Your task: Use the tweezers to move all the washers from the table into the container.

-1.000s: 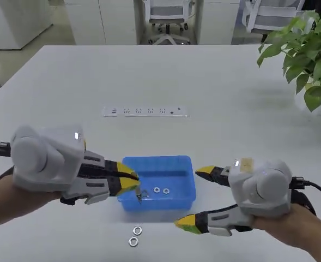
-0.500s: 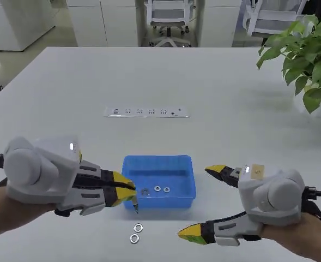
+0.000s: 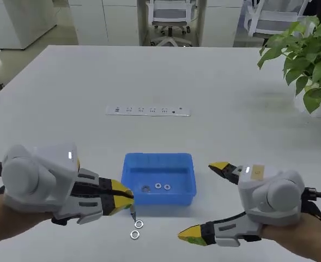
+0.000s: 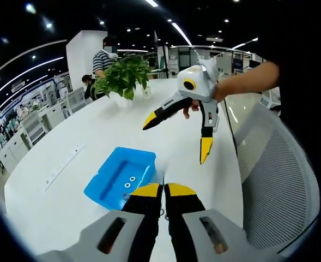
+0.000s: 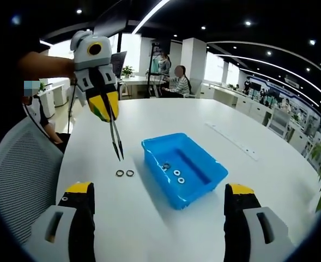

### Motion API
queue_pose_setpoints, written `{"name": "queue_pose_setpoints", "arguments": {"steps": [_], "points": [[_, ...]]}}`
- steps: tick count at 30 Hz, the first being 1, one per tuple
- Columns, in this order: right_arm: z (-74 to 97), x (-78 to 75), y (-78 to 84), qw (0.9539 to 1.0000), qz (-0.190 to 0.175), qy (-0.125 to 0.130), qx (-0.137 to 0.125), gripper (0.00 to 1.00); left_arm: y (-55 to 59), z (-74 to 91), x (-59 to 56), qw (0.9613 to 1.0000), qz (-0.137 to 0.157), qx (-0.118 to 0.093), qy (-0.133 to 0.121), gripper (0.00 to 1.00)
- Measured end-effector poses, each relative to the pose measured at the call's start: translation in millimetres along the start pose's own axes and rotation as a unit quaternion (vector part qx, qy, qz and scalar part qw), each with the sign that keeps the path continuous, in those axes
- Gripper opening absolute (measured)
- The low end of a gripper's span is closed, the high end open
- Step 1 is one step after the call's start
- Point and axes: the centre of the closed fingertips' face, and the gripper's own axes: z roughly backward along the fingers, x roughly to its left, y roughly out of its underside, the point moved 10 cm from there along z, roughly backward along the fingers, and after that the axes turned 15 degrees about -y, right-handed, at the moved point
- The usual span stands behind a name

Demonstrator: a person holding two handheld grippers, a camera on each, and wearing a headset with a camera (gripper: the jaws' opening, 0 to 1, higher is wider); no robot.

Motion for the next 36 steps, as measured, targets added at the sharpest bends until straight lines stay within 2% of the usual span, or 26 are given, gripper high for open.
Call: {"name": "queue_pose_setpoints", "arguments": {"steps": [12,20,36], "points": [[-2.7,5.1,3.1,0.9999,-0.001,-0.008,0.008,1.0,14.1,-3.6,-7.0,0.9999,0.004,0.008,0.013,0.06],[-3.6,7.6,5.5,0.9999,-0.004,-0.011,0.012,1.0,18.4,-7.3,-11.7,0.9997,0.001,0.013,0.019,0.06],[-4.3,8.8,11.5,0.9997,-0.009,-0.013,0.018,1.0,25.7,-14.7,-13.2,0.9995,-0.003,0.018,0.026,0.06]]}}
